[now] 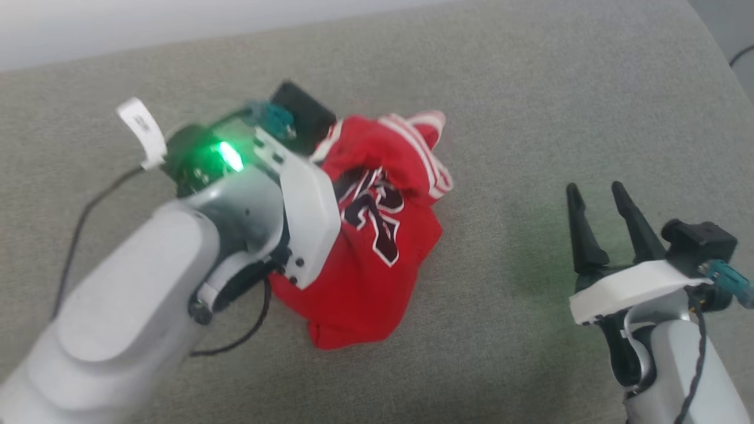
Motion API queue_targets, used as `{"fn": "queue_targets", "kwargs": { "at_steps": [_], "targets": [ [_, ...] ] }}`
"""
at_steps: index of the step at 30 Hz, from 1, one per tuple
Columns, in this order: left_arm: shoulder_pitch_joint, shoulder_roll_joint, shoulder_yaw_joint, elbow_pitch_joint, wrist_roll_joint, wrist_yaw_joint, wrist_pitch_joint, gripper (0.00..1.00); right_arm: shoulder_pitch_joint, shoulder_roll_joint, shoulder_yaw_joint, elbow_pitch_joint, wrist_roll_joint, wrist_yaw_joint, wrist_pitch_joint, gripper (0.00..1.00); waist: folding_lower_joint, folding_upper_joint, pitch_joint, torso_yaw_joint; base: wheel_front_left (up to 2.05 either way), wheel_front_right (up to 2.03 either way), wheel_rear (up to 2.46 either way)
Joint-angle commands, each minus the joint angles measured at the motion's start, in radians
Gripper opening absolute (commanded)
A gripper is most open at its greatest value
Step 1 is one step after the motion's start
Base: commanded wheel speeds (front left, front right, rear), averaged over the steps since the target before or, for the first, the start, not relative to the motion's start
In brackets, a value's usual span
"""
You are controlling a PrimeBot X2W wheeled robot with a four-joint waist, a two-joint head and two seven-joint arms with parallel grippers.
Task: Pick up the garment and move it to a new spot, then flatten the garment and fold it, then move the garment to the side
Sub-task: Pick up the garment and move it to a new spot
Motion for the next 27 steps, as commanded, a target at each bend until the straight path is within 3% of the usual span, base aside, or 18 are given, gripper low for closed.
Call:
{"fn": "queue_targets", "kwargs": {
  "at_steps": [1,15,16,17,18,19,27],
  "targets": [
    [0.022,-0.004,-0.009,0.029,0.014,-0.008,-0.021,0.0,-0.017,0.005,0.01,0.008,0.002,0.0,-0.01,1.0,-0.0001,0.0,0.018,-0.013,0.0,0.0,0.0],
    [0.091,-0.093,-0.152,0.402,0.091,-0.08,-0.142,0.0,-0.076,0.001,0.067,0.071,0.016,0.0,-0.041,1.0,-0.0001,0.0,0.046,-0.019,0.0,0.0,0.0],
    [0.093,-0.101,-0.161,0.429,0.095,-0.084,-0.15,0.1,-0.078,0.0,0.07,0.074,0.017,0.0,-0.042,1.0,-0.0001,0.0,0.044,-0.018,0.0,0.0,0.0],
    [0.095,-0.113,-0.165,0.454,0.091,-0.087,-0.158,0.29,-0.077,-0.001,0.073,0.077,0.017,0.0,-0.043,1.0,-0.0001,0.0,0.042,-0.016,0.0,0.0,0.0],
    [0.095,-0.124,-0.169,0.475,0.089,-0.091,-0.168,0.54,-0.076,-0.003,0.074,0.081,0.018,0.0,-0.044,1.0,-0.0001,0.0,0.038,-0.013,0.0,0.0,0.0],
    [0.093,-0.133,-0.172,0.491,0.087,-0.096,-0.182,1.0,-0.075,-0.004,0.077,0.083,0.018,0.0,-0.044,1.0,-0.0001,0.0,0.034,-0.01,0.0,0.0,0.0],
    [0.072,-0.143,-0.14,0.501,0.058,-0.12,-0.288,1.0,-0.047,-0.029,0.074,0.088,0.017,0.0,-0.033,1.0,-0.0001,0.0,-0.03,0.031,0.0,0.0,0.0]
  ]
}}
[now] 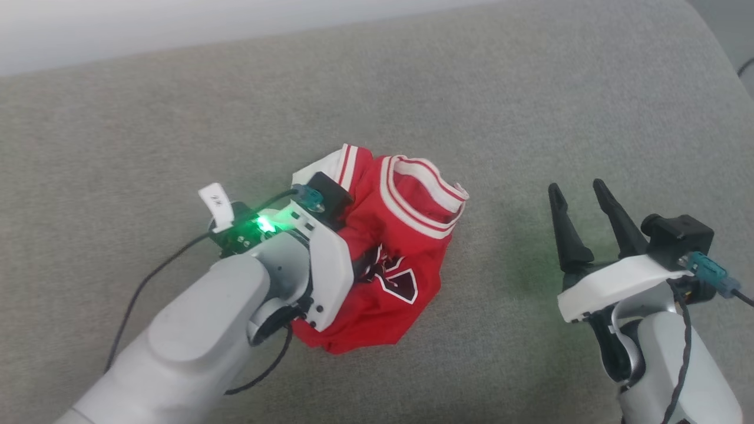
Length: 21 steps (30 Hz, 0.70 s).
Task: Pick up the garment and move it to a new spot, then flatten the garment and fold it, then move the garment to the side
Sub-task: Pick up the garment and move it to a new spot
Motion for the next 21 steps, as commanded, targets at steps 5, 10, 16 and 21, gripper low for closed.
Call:
{"fn": "queue_targets", "kwargs": {
  "at_steps": [5,10,16,21],
  "targets": [
    [0.027,0.039,0.031,-0.04,-0.003,0.006,-0.067,1.0,0.033,-0.017,-0.01,-0.003,0.001,0.0,0.011,1.0,0.0,0.0,-0.069,0.049,0.0,0.0,0.0],
    [0.074,0.086,0.078,-0.104,-0.021,0.035,-0.139,1.0,0.067,-0.034,-0.012,-0.021,-0.006,0.0,0.028,1.0,0.0,0.0,-0.128,0.089,0.0,0.0,0.0],
    [0.17,0.156,0.158,-0.181,-0.048,0.083,-0.258,1.0,0.107,-0.044,-0.026,-0.04,-0.013,0.0,0.047,1.0,0.0,0.0,-0.191,0.137,0.0,0.0,0.0],
    [0.282,0.214,0.234,-0.226,-0.075,0.14,-0.363,1.0,0.144,-0.05,-0.042,-0.055,-0.013,0.0,0.063,1.0,0.0,0.0,-0.234,0.175,0.0,0.0,0.0]
  ]
}}
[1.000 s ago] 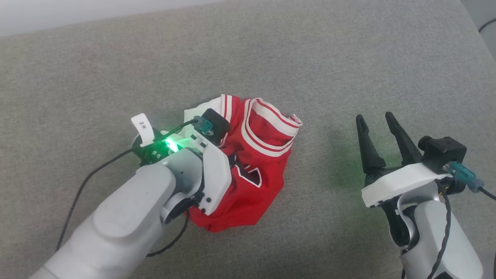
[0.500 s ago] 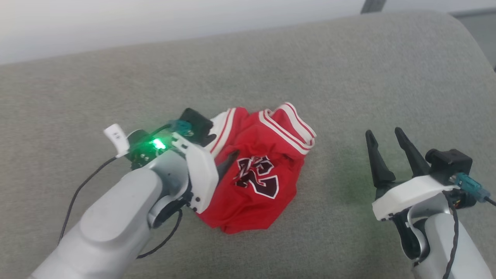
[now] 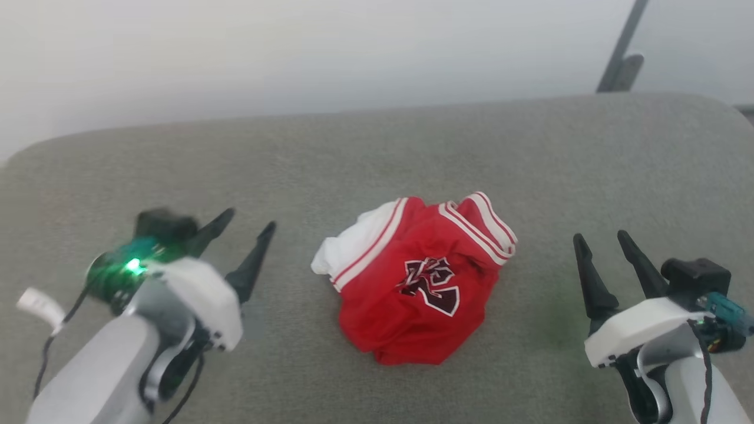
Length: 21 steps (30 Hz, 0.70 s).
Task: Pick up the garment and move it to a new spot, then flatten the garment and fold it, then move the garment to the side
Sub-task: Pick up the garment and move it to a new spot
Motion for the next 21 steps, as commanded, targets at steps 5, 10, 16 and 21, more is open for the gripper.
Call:
{"fn": "queue_targets", "kwargs": {
  "at_steps": [5,10,16,21],
  "targets": [
    [0.13,0.05,0.079,-0.032,-0.034,0.054,-0.11,1.0,0.038,-0.004,-0.018,-0.02,-0.011,0.0,0.016,1.0,0.0,0.0,-0.049,0.054,0.0,0.0,0.0],
    [0.249,0.091,0.148,-0.044,-0.056,0.088,-0.217,1.0,0.063,-0.006,-0.038,-0.035,-0.014,0.0,0.027,1.0,0.0,0.0,-0.075,0.081,0.0,0.0,0.0],
    [0.373,0.113,0.225,-0.068,-0.082,0.128,-0.28,1.0,0.09,0.003,-0.057,-0.054,-0.021,0.0,0.036,1.0,0.0,0.0,-0.089,0.103,0.0,0.0,0.0],
    [0.45,0.117,0.29,-0.079,-0.093,0.135,-0.298,1.0,0.109,0.005,-0.075,-0.071,-0.022,0.0,0.04,1.0,0.0,0.0,-0.094,0.119,0.0,0.0,0.0]
  ]
}}
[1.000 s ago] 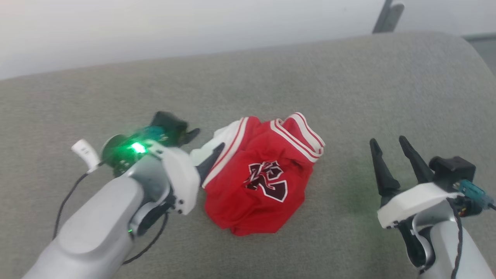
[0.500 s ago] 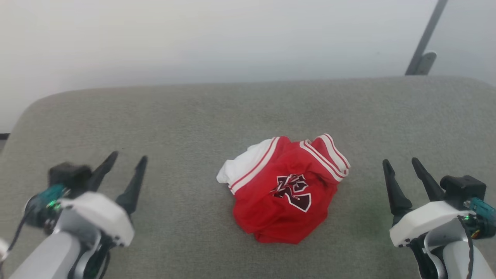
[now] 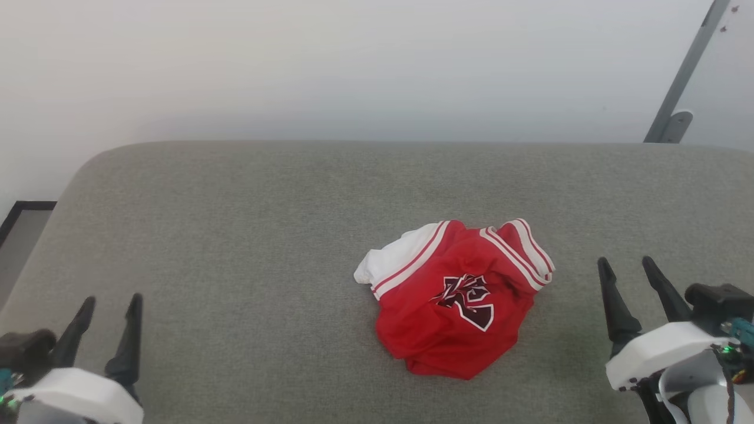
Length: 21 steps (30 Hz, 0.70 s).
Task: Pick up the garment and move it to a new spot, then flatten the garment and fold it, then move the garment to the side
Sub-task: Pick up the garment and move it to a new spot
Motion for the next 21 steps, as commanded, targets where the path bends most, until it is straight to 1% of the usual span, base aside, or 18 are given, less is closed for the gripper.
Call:
{"fn": "queue_targets", "kwargs": {
  "at_steps": [1,5,9,14,21],
  "targets": [
    [0.026,0.001,0.018,-0.006,-0.004,0.007,-0.008,1.0,0.016,0.004,-0.007,-0.008,-0.009,0.0,0.004,1.0,0.0,-0.0001,-0.001,0.006,0.0,0.0,0.0],
    [0.085,-0.015,0.081,-0.03,-0.003,0.008,-0.013,1.0,0.032,0.011,-0.024,-0.017,-0.01,0.0,0.005,1.0,0.0,-0.0001,-0.006,0.017,0.0,0.0,0.0],
    [0.11,-0.024,0.108,-0.048,0.012,0.003,-0.012,1.0,0.038,0.014,-0.032,-0.024,-0.013,0.0,0.008,1.0,0.0,-0.0001,-0.009,0.023,0.0,0.0,0.0],
    [0.133,-0.04,0.135,-0.067,0.032,-0.004,-0.012,1.0,0.048,0.018,-0.037,-0.032,-0.016,0.0,0.009,1.0,0.0,-0.0001,-0.012,0.03,0.0,0.0,0.0],
    [0.144,-0.045,0.147,-0.082,0.042,-0.011,-0.012,1.0,0.047,0.021,-0.037,-0.038,-0.018,0.0,0.012,1.0,0.0,-0.0001,-0.01,0.026,0.0,0.0,0.0]
  ]
}}
